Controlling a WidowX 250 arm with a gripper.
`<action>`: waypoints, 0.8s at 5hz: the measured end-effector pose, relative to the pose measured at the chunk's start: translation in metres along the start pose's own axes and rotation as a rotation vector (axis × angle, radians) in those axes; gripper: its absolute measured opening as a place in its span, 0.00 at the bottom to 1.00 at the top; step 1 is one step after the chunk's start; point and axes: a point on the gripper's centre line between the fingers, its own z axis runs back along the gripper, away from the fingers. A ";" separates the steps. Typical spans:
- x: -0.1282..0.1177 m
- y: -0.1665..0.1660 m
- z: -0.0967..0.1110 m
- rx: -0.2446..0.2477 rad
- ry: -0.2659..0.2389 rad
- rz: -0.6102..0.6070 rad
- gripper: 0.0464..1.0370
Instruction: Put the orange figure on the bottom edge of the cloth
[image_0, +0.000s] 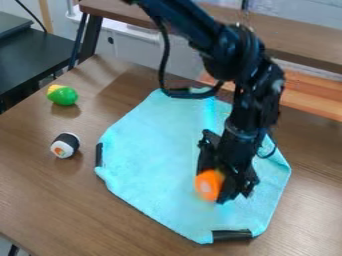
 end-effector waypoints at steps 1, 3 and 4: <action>-0.003 0.004 -0.006 0.022 0.001 -0.015 0.68; -0.021 0.022 -0.012 0.010 -0.014 0.013 0.95; -0.032 0.039 0.028 -0.102 -0.070 0.070 0.96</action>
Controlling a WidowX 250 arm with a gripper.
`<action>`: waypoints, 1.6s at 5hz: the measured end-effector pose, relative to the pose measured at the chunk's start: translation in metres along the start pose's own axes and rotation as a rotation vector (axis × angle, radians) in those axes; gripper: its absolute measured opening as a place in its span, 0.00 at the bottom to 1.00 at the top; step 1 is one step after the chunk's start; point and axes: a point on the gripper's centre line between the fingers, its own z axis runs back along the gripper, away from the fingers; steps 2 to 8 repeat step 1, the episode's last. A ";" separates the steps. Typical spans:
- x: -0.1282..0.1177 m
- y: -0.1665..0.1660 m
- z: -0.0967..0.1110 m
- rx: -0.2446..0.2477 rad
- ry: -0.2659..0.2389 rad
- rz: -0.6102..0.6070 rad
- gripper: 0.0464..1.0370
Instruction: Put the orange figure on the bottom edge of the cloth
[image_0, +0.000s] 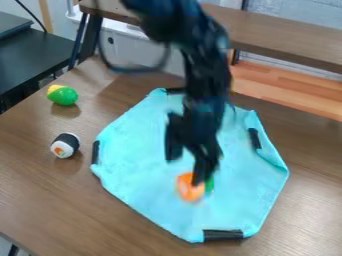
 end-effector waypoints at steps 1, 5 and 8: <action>-0.021 0.017 0.047 -0.148 -0.048 0.008 0.96; -0.021 0.017 0.047 -0.148 -0.048 0.008 0.96; -0.021 0.017 0.047 -0.148 -0.048 0.008 0.96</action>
